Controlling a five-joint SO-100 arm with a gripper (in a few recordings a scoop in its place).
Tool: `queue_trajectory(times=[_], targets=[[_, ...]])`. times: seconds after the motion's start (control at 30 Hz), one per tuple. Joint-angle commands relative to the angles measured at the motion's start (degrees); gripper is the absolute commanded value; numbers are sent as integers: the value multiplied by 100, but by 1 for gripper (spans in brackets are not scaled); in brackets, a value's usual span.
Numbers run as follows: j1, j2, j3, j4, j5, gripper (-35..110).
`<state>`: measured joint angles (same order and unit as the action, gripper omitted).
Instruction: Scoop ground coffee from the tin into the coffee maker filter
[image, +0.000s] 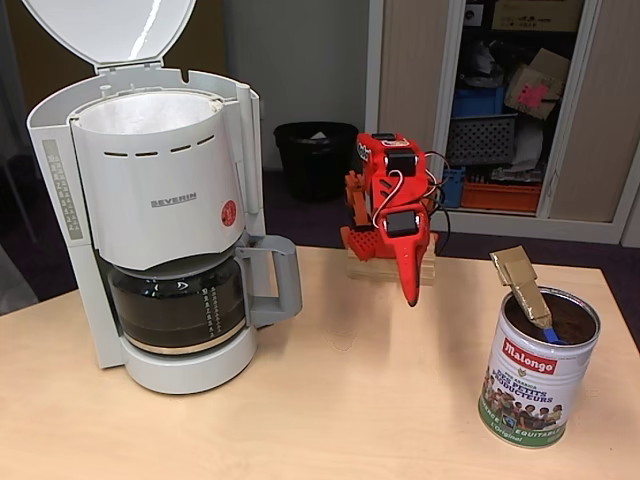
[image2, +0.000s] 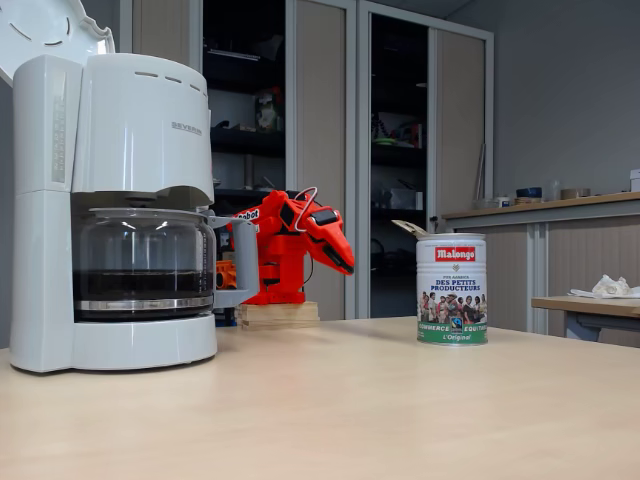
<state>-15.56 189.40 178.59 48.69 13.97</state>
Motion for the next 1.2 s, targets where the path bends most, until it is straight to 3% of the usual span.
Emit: queue_trajectory(times=[0.0,0.13,0.23,0.33,0.63,1.17], targets=[[-62,97,-422,-53,-747,0],[-272,105,-976,281,-1661,0],[-448,141,-1301,554,-1723,1],[-765,149,-1345,554,-1591,14],[-1301,158,-1556,721,-1793,28],[-2276,369,-791,105,-1995,29]])
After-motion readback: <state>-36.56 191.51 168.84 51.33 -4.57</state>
